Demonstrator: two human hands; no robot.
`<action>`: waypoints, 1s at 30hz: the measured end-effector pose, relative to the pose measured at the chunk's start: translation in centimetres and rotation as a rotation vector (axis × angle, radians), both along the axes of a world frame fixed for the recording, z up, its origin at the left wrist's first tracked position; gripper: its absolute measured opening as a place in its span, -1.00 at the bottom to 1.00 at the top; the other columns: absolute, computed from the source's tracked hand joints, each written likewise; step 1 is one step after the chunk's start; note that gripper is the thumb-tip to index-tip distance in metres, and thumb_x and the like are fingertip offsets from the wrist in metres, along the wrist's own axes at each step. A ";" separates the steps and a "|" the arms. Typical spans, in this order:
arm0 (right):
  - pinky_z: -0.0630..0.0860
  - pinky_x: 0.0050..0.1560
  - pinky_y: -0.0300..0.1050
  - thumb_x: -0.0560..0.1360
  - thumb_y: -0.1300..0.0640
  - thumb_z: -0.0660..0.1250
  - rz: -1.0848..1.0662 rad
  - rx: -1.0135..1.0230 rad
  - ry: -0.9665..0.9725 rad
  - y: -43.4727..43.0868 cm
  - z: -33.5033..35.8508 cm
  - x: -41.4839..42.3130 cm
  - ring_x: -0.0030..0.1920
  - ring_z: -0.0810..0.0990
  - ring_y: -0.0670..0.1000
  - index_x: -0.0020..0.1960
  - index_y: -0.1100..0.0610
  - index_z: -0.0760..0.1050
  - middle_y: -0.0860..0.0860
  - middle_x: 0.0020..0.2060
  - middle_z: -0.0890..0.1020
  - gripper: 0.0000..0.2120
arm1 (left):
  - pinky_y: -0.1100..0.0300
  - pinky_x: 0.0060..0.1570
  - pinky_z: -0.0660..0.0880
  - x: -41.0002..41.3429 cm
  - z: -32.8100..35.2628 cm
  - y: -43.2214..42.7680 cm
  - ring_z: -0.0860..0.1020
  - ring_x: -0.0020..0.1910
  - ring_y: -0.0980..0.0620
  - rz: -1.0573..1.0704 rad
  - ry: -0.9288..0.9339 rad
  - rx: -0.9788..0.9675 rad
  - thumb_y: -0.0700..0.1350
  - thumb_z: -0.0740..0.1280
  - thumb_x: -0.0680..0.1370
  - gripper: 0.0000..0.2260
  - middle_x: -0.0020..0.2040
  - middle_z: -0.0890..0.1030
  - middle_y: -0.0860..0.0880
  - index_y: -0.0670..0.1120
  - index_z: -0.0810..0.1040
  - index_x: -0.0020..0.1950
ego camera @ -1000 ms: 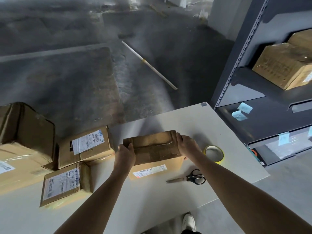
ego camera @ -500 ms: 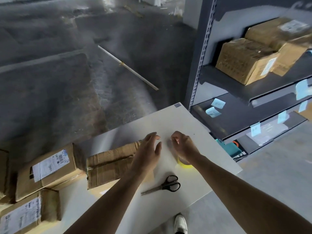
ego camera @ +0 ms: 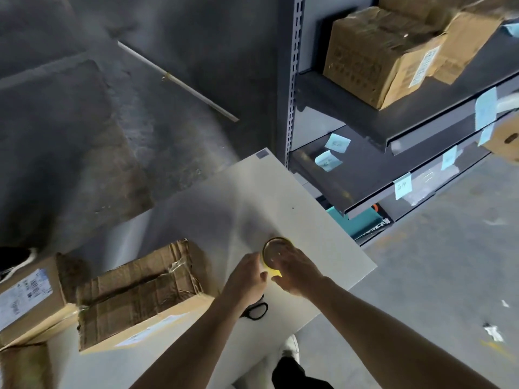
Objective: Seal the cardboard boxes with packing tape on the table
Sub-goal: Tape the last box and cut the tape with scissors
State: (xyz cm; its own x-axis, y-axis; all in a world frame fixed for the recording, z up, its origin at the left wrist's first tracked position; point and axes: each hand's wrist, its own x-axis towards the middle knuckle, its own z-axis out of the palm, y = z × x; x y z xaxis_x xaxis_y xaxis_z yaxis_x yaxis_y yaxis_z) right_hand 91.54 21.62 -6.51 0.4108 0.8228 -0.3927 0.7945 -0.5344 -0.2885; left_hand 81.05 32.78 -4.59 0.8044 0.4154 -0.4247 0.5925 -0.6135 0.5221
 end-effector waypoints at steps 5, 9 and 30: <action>0.24 0.45 -0.06 0.57 0.28 0.29 0.116 0.032 -0.139 0.1 -0.5 0.1 0.42 0.37 0.14 0.42 0.17 0.41 0.11 0.42 0.43 -0.58 | 0.19 0.20 0.37 0.4 -1.2 -0.2 0.46 0.30 -0.04 0.033 0.036 -0.037 -0.12 0.25 0.60 -0.62 0.32 0.50 -0.08 -0.08 0.34 0.42; 0.41 0.34 -0.01 0.58 0.22 0.25 0.087 0.086 -0.094 0.5 -0.2 0.6 0.31 0.46 0.15 0.30 0.14 0.47 0.08 0.23 0.56 -0.70 | 0.23 0.17 0.39 0.9 -0.8 0.0 0.49 0.30 -0.02 0.072 -0.014 -0.047 -0.13 0.27 0.62 -0.60 0.34 0.52 -0.04 -0.05 0.31 0.46; 0.59 -0.21 0.14 0.51 0.04 0.28 -0.088 0.675 0.130 7.3 10.0 -0.9 -0.15 0.62 0.32 0.06 0.20 0.45 0.21 -0.08 0.65 -0.76 | 0.38 -0.25 0.34 -1.1 8.5 6.0 0.49 -0.20 0.11 0.390 -0.651 0.400 -0.19 0.39 0.56 -0.95 -0.12 0.56 -0.01 -0.15 0.56 -0.07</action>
State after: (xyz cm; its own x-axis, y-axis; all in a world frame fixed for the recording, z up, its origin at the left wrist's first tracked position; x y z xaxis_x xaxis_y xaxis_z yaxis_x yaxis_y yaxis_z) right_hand 90.64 28.96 3.49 0.4714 0.8702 0.1432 0.6931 -0.2651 -0.6703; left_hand 79.91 38.82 3.86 0.6058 0.7331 0.3091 0.4569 -0.6386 0.6192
